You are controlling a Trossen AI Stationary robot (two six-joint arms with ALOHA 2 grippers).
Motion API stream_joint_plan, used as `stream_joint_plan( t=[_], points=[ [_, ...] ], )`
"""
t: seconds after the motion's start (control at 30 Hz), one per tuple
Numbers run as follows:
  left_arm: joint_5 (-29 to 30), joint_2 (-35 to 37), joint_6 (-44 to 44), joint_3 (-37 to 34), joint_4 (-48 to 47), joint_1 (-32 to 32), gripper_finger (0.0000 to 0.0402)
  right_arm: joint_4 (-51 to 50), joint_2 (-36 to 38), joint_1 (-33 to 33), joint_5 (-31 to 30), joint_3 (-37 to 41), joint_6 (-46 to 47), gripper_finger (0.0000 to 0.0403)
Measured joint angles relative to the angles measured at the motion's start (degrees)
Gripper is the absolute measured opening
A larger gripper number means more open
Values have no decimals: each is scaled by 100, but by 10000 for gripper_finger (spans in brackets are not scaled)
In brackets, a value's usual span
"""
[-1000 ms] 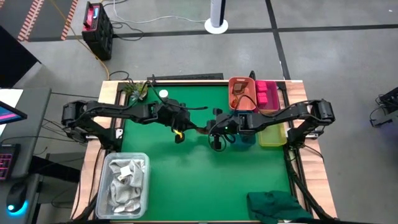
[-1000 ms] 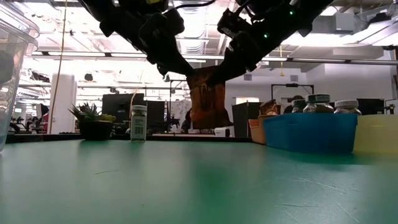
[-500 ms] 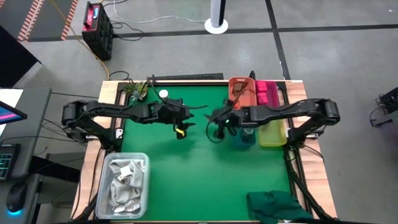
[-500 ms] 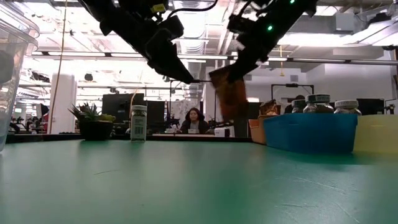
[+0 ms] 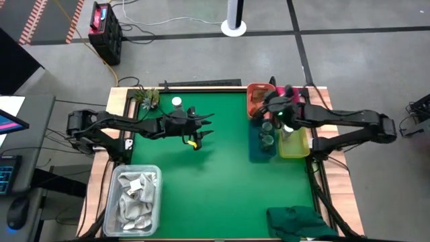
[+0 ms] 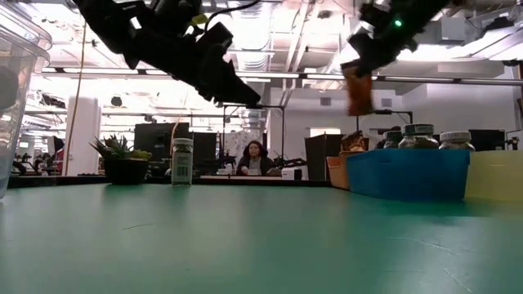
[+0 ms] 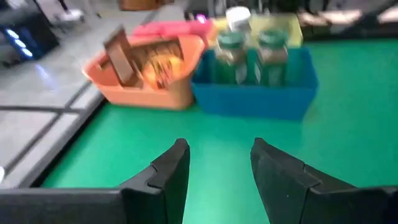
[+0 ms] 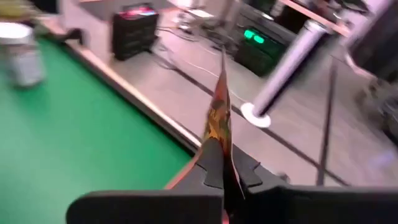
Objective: Sort spices by type
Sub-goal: Put the brown seasoning packet into the orange bin
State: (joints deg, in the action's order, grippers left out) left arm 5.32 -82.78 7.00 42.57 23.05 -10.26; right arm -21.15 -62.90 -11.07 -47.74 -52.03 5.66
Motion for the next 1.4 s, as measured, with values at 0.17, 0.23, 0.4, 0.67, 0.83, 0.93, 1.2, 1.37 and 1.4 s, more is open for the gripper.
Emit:
stream_joint_plan(
  t=[0.17, 0.23, 0.4, 0.67, 0.83, 0.93, 1.2, 1.37, 1.4],
  points=[
    [28, 0, -107, -22, 326, -44, 160, 146, 428, -509, -9, 669, 423, 16],
    [28, 0, -84, -22, 339, -44, 160, 467, 449, -688, 169, 897, 461, 17],
    [26, 0, -39, -22, 325, -44, 160, 962, 251, -1109, 682, 1169, 514, 17],
    [22, 0, -15, -24, 6, -42, 160, 1090, -222, -1438, 890, 1222, 735, 17],
    [16, 0, -20, -24, 20, -42, 160, 1054, -597, -1460, 895, 1222, 944, 17],
    [15, 0, -27, -24, 27, -42, 160, 1071, -823, -1461, 897, 1252, 987, 17],
    [118, 0, -19, -24, 35, -42, 160, 1497, -912, -1740, 1384, 1902, 1348, 28],
    [137, 0, -21, -24, 26, -42, 160, 1676, -900, -1838, 1686, 2083, 1357, 71],
    [138, 0, -21, -24, 28, -42, 160, 1743, -900, -1836, 1712, 2081, 1353, 82]
  ],
)
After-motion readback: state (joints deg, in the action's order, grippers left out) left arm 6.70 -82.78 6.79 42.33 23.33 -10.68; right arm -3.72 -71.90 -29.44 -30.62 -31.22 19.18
